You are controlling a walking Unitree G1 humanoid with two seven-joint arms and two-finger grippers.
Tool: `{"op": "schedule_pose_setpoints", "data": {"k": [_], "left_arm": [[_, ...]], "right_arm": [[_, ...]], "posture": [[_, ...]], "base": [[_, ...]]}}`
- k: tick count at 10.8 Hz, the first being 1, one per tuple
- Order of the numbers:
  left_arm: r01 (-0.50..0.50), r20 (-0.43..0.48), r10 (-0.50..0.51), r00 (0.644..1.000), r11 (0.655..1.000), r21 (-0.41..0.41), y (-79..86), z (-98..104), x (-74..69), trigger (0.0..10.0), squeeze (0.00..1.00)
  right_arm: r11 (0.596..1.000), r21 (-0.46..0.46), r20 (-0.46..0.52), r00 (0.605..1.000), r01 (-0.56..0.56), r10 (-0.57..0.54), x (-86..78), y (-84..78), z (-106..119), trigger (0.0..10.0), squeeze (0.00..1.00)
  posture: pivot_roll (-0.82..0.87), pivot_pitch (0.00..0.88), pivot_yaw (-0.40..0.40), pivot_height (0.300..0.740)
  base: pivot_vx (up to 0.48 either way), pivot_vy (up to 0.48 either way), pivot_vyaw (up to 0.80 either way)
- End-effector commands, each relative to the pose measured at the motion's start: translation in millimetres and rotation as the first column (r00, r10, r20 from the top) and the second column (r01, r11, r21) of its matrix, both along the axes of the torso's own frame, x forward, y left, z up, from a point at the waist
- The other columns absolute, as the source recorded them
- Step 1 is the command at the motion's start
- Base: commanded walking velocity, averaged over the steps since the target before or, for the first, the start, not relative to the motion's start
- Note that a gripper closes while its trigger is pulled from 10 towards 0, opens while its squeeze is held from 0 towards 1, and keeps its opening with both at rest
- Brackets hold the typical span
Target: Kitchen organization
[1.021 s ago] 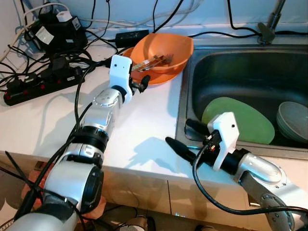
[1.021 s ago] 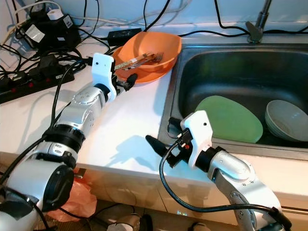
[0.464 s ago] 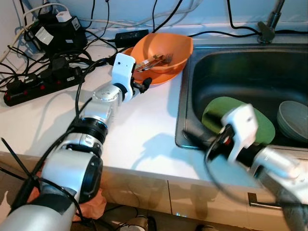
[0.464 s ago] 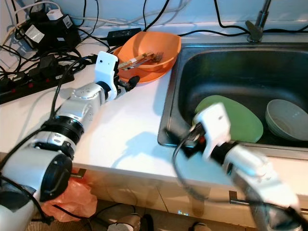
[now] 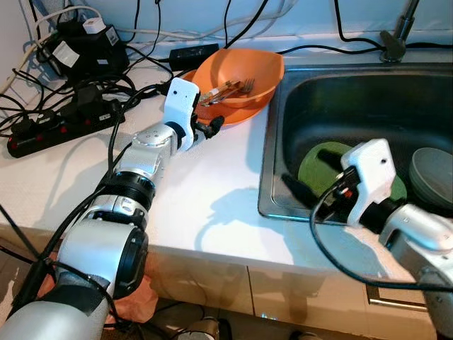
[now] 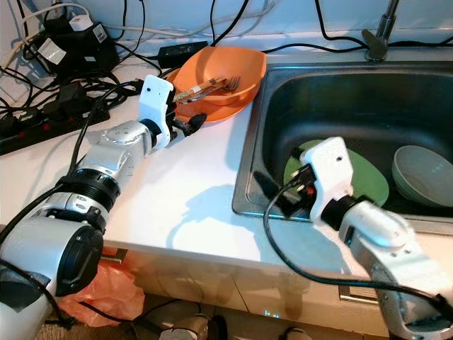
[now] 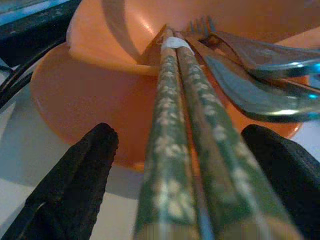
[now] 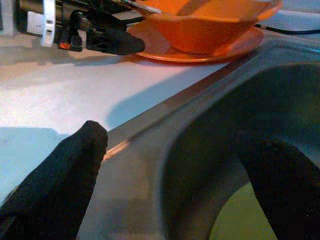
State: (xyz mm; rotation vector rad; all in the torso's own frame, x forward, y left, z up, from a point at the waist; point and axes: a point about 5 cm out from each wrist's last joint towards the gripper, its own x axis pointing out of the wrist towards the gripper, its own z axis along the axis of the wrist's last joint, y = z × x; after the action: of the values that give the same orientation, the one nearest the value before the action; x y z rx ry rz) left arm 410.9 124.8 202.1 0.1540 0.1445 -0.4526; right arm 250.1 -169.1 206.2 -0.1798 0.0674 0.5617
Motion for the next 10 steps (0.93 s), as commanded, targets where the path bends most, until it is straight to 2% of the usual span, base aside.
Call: {"op": "schedule_pose_setpoints", "data": {"k": [1,4,8,10], "left_arm": [[0.007,-0.100,-0.001,0.995,0.999,0.053,11.0,-25.1,-6.8,10.0,0.00],[-0.016,-0.131,0.020,0.991,0.999,0.032,32.6,-33.6,-15.0,10.0,0.00],[0.002,-0.157,0.002,0.988,1.000,0.027,47.3,-39.1,-31.9,10.0,0.00],[0.033,-0.080,-0.028,0.996,0.998,0.059,43.6,-28.1,-36.7,10.0,0.00]], "right_arm": [[1.000,-0.002,-0.005,1.000,0.012,-0.012,0.7,-2.7,1.3,10.0,0.00],[1.000,-0.010,0.001,1.000,0.012,-0.012,2.5,-4.3,2.8,10.0,0.00],[1.000,-0.006,-0.006,1.000,0.010,-0.010,5.6,-3.2,-0.9,10.0,0.00],[1.000,-0.001,-0.010,1.000,0.010,-0.010,5.6,-1.9,-3.5,10.0,0.00]], "posture": [[0.00,0.129,0.194,0.740],[0.02,0.128,0.190,0.740],[0.04,0.123,0.193,0.740],[0.05,0.121,0.193,0.740]], "base": [[0.000,0.000,0.00],[0.000,0.000,0.00],[0.000,0.000,0.00],[0.000,0.000,0.00]]}}
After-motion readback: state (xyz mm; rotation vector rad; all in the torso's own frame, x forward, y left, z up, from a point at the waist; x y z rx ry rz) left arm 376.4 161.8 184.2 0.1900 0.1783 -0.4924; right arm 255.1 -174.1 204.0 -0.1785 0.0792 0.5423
